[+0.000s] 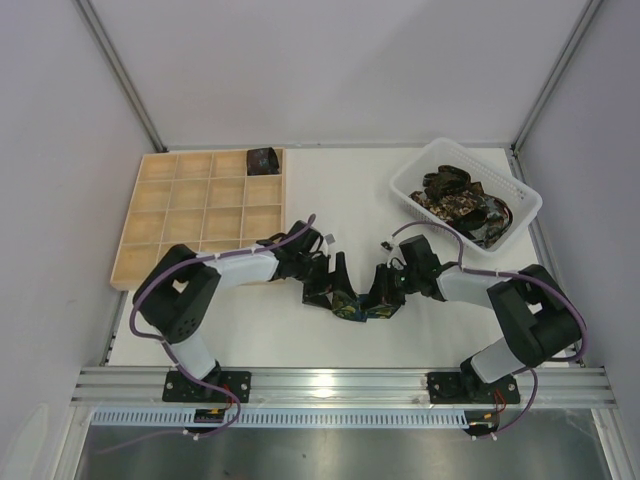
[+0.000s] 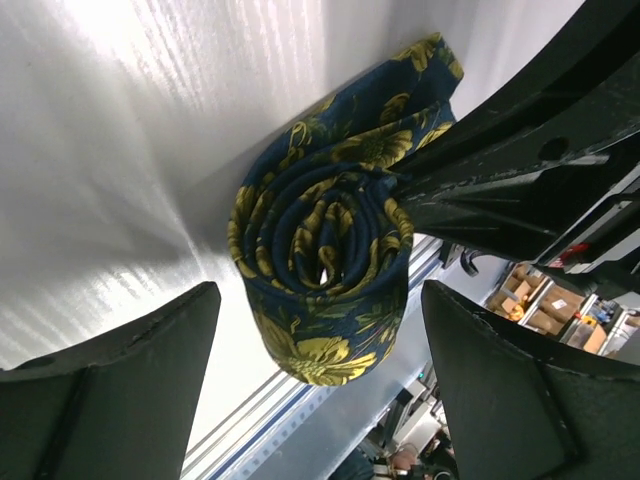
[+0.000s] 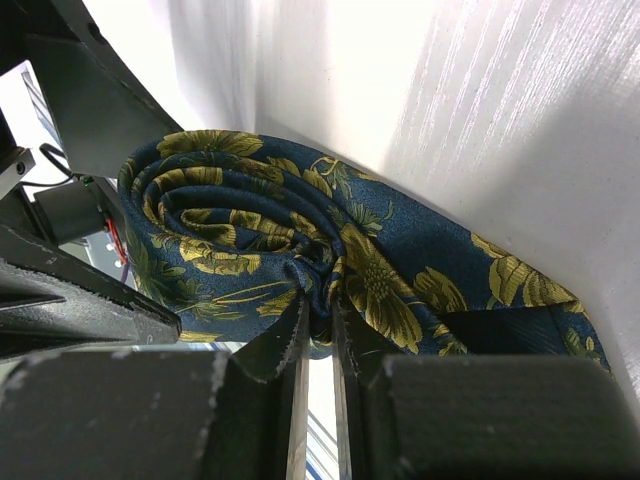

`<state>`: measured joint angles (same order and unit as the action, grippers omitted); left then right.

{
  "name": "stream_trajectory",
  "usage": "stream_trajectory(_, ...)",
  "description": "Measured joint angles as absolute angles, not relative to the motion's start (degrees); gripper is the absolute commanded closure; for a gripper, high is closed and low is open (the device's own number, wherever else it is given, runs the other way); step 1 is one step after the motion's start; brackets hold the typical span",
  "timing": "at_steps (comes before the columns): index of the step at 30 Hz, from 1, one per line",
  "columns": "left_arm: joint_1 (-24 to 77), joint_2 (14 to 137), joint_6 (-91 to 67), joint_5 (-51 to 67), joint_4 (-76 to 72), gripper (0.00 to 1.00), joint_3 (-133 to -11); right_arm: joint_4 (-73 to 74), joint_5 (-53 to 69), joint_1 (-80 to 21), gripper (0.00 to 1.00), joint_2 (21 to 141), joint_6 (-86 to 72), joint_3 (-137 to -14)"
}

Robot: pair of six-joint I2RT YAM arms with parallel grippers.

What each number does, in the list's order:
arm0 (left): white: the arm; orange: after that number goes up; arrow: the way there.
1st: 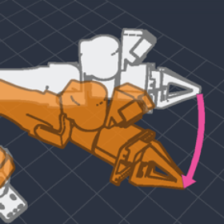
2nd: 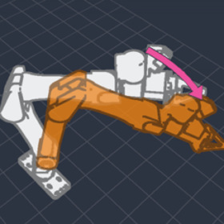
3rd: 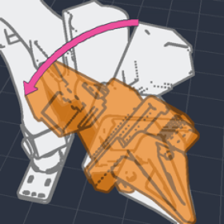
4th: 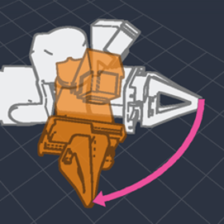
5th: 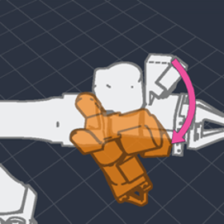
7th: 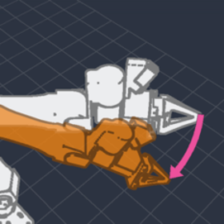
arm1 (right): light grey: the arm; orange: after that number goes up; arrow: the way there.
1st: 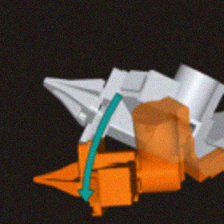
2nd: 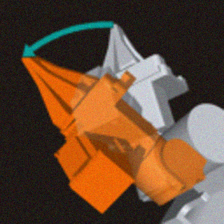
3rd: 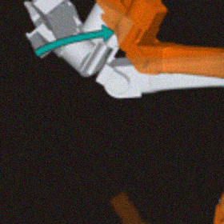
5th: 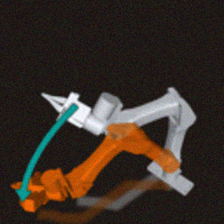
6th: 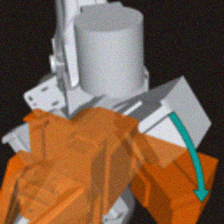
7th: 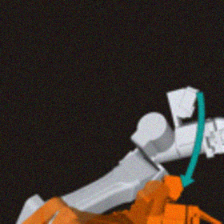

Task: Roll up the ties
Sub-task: Roll the tie, then place the rolled tie into the container

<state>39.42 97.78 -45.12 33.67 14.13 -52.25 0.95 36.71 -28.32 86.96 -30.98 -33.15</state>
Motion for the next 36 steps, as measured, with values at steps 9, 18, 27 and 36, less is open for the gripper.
stream_trajectory(9,40.38,99.68,-48.27,33.58,11.94,0.17,-52.64,0.08,37.58,-28.03,1.00,87.66,-30.96,-33.04)
stream_trajectory(18,41.67,101.19,-49.56,32.95,12.23,0.35,-53.78,0.10,37.60,-27.99,1.00,87.66,-30.76,-33.04)
stream_trajectory(27,41.78,103.07,-49.04,32.32,15.75,0.85,-56.80,0.23,37.34,-27.94,1.00,87.66,-30.06,-32.95)
stream_trajectory(36,43.03,103.74,-45.82,29.58,22.46,1.00,-61.60,4.38,35.73,-27.79,0.58,87.09,-29.93,-34.46)
